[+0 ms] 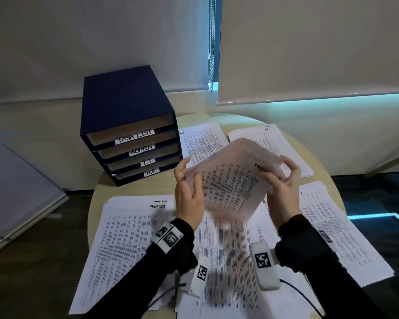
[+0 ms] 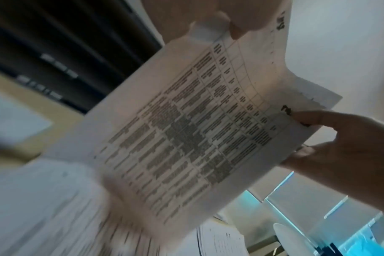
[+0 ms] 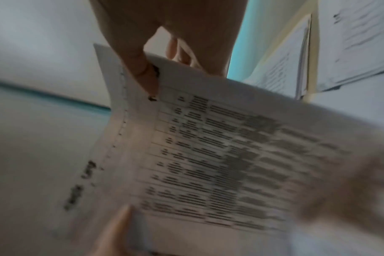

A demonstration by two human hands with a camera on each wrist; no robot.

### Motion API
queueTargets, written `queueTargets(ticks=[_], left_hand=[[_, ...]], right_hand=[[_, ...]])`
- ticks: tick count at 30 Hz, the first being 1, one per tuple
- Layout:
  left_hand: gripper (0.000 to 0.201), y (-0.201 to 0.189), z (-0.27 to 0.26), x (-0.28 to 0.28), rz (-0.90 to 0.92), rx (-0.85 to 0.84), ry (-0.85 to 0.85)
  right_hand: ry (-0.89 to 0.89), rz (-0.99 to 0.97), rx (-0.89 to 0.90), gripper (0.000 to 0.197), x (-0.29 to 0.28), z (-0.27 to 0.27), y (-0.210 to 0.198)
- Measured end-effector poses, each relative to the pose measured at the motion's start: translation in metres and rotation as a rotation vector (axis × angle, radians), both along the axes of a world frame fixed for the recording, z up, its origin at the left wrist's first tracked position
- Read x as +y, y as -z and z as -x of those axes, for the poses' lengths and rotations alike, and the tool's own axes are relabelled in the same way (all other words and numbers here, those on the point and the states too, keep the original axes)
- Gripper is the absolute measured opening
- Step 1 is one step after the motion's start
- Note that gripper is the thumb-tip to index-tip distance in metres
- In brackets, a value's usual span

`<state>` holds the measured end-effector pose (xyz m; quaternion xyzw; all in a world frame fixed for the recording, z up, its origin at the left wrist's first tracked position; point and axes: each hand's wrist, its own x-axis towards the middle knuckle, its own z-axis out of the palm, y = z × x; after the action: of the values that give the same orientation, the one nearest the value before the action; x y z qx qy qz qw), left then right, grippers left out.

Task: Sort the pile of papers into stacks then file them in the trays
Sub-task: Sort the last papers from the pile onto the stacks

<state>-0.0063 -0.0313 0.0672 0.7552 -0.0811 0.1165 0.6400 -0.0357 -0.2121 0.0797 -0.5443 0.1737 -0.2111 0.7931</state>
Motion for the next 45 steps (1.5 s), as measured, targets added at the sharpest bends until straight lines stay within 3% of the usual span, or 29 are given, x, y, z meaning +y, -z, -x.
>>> queueTargets(ticks=[3, 7, 11, 14, 17, 23, 24, 26, 29, 33, 35, 39, 43, 45], left_hand=[[0.037, 0.013, 0.0, -0.001, 0.086, 0.151, -0.029], [0.046, 0.017, -0.014, -0.002, 0.185, 0.331, -0.014], [0.068, 0.034, -0.033, 0.004, 0.222, 0.466, -0.045], [0.056, 0.063, -0.045, 0.008, 0.15, 0.576, -0.028], [0.026, 0.07, -0.045, 0.007, 0.021, 0.579, -0.004], [0.03, 0.029, -0.052, 0.012, -0.107, 0.483, -0.045], [0.039, 0.023, -0.054, 0.02, -0.114, 0.484, -0.043], [0.045, 0.019, -0.058, 0.048, -0.068, 0.509, -0.043], [0.039, 0.043, -0.06, 0.107, -0.099, 0.587, -0.026], [0.036, 0.082, -0.038, 0.183, -0.208, 0.842, -0.007], [0.033, 0.096, -0.024, 0.214, -0.326, 0.934, -0.078], [0.048, 0.117, -0.001, 0.257, -0.614, 1.126, -0.31], [0.051, 0.12, 0.01, 0.251, -0.82, 1.138, -0.446], [0.061, 0.111, 0.007, 0.228, -0.96, 1.014, -0.562]], right_hand=[[-0.078, 0.158, 0.081, 0.055, 0.013, 0.003, 0.013], [-0.108, 0.144, 0.178, 0.039, 0.019, -0.012, 0.024], [-0.111, 0.162, 0.273, 0.028, 0.019, -0.026, 0.04], [-0.11, 0.194, 0.394, 0.025, 0.017, -0.029, 0.064], [-0.195, 0.26, 0.451, 0.025, 0.017, -0.03, 0.079], [-0.145, 0.241, 0.34, 0.016, 0.016, -0.036, 0.062], [-0.133, 0.251, 0.336, 0.019, 0.015, -0.035, 0.063], [-0.148, 0.344, 0.417, 0.029, 0.013, -0.027, 0.08], [-0.244, 0.685, 0.669, 0.03, 0.007, -0.008, 0.124], [-0.332, 1.078, 0.881, 0.027, 0.013, 0.02, 0.157], [-0.338, 1.137, 0.903, 0.028, 0.019, 0.026, 0.158], [-0.324, 1.163, 0.904, 0.027, 0.023, 0.028, 0.152], [-0.272, 1.128, 1.02, 0.036, 0.017, 0.033, 0.147], [-0.301, 1.106, 1.071, 0.051, 0.013, 0.036, 0.146]])
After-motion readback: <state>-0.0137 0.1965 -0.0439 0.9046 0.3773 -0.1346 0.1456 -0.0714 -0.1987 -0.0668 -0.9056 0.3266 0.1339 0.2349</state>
